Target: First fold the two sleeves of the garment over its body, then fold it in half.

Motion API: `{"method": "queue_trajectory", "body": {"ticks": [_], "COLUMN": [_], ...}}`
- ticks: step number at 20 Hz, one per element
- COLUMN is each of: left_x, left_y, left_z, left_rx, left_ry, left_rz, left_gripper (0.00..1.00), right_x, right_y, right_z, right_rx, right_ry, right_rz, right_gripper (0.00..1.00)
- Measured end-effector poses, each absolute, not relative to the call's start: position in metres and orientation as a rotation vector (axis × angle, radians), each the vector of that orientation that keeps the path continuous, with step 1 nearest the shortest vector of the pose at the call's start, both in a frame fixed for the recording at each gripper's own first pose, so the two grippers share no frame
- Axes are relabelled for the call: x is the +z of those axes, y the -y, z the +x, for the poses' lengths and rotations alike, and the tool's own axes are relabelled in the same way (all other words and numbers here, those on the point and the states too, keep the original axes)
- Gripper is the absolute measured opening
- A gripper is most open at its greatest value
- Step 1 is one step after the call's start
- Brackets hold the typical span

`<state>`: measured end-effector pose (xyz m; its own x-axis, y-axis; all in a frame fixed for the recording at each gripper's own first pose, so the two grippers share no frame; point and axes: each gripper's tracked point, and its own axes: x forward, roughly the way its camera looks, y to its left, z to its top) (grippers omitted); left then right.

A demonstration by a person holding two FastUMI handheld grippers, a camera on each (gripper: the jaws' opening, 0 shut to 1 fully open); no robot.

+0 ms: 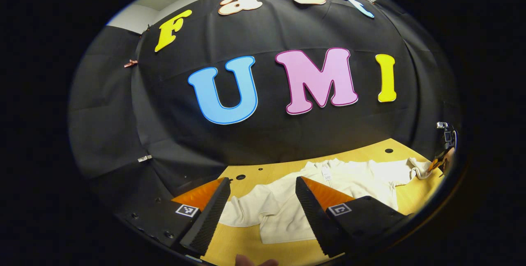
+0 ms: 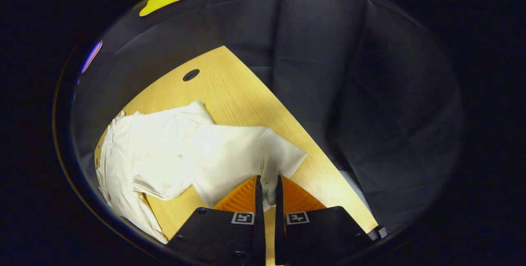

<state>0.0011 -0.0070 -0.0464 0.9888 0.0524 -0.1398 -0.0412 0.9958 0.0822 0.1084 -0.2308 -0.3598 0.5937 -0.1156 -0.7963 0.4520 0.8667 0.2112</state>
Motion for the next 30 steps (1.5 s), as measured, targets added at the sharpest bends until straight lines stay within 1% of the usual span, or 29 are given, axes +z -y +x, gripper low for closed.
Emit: {"method": "queue_trajectory", "body": {"ticks": [3, 8, 12, 17, 20, 24, 27, 30], "left_x": [-0.052, -0.059, -0.067, -0.084, -0.093, -0.106, -0.114, -0.122], "left_y": [-0.006, -0.035, -0.064, -0.102, -0.123, -0.148, -0.166, -0.183], "left_z": [0.006, 0.016, 0.019, 0.014, 0.008, 0.002, -0.002, -0.006], "left_rx": [0.051, 0.067, 0.085, 0.107, 0.121, 0.136, 0.149, 0.162], "left_ry": [-0.145, -0.143, -0.136, -0.144, -0.153, -0.169, -0.175, -0.186], "left_rz": [0.057, 0.010, -0.011, -0.017, -0.029, -0.046, -0.050, -0.051], "left_gripper": [0.98, 0.98, 0.98, 0.98, 0.98, 0.99, 0.99, 0.98], "right_x": [-0.333, -0.273, -0.222, -0.175, -0.158, -0.151, -0.156, -0.171], "right_y": [0.215, 0.167, 0.108, 0.014, -0.042, -0.113, -0.162, -0.200], "right_z": [0.116, 0.137, 0.151, 0.170, 0.177, 0.187, 0.192, 0.196], "right_rx": [-0.319, -0.238, -0.138, -0.013, 0.049, 0.120, 0.158, 0.164], "right_ry": [-0.812, -0.703, -0.638, -0.582, -0.566, -0.562, -0.570, -0.588], "right_rz": [0.434, 0.429, 0.355, 0.360, 0.376, 0.376, 0.403, 0.417], "right_gripper": [0.13, 0.13, 0.13, 0.13, 0.13, 0.12, 0.13, 0.13]}}
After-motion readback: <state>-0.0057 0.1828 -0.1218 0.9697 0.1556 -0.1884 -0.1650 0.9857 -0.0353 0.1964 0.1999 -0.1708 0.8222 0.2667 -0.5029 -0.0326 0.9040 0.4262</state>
